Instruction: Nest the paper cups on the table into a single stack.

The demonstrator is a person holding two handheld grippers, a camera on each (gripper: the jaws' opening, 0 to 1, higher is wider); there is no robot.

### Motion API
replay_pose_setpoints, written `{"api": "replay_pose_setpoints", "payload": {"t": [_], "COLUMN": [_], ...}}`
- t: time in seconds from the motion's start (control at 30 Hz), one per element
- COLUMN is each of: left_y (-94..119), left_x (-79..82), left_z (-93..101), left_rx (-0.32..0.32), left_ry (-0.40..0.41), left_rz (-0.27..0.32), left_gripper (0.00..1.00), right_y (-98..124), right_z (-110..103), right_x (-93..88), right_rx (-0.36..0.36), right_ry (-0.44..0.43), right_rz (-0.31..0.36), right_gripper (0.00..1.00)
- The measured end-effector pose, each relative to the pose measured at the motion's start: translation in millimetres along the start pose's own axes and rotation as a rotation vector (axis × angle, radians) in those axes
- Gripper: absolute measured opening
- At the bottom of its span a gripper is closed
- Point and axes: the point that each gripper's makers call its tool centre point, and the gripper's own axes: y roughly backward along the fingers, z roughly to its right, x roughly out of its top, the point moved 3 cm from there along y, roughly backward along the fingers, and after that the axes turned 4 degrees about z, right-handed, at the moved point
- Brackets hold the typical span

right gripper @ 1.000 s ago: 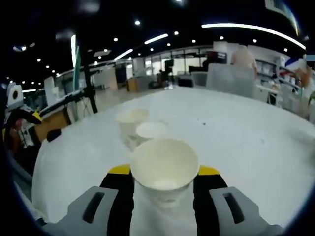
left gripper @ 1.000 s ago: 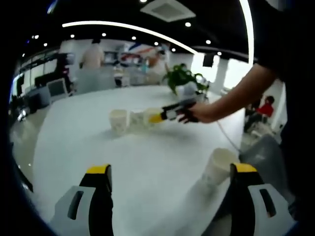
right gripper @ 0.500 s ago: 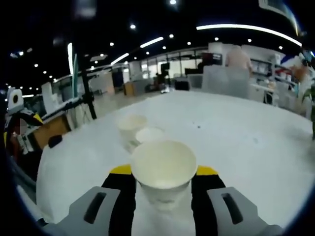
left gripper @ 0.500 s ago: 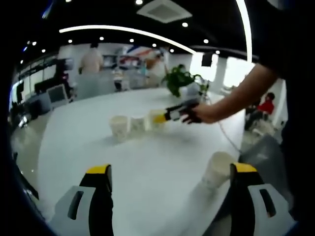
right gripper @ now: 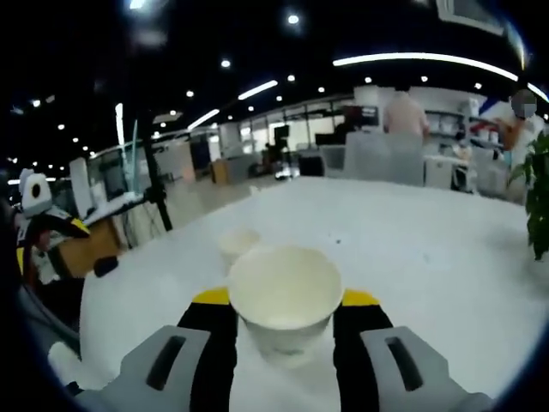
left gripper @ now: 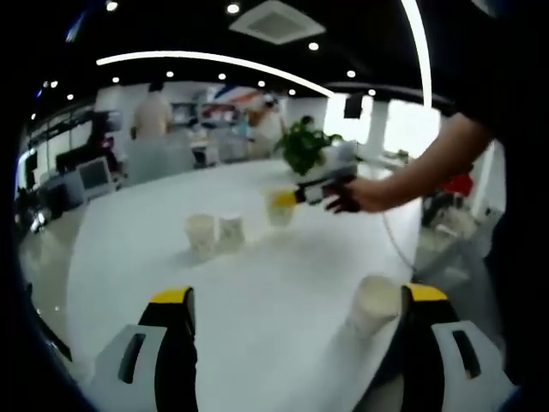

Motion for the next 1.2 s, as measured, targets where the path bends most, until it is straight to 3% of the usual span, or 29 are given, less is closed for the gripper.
{"api": "replay_pose_setpoints", "payload": {"t": [0.2, 0.5, 1.0, 1.2], "left_y": [-10.9, -11.8, 10.1, 16.7], "left_x": [13.8, 15.2, 12.0, 9.3], "left_z": [1.0, 4.7, 3.1, 5.8], "left_rx": [-0.024, -0.052, -0.083, -0.112], "left_ry": [-0.031, -0.042, -0.071, -0.122], "left_rz": [0.011, 0.007, 0.008, -0.012], "left_gripper": [0.99, 0.99, 0.99, 0.99], "right_y": [18.8, 41.6, 78.3, 91.0], "right_z": [-7.2, -24.2, -51.1, -63.6], "right_x": [13.3, 36.4, 81.6, 101.3], "right_rx": [-0.004, 0.011, 0.008, 0.026], "right_ry": [0.004, 0.017, 0.019, 0.017], "right_rz": [0.014, 0.052, 0.160, 0.197], "right_gripper": [0.40, 0.40, 0.41, 0.41]}}
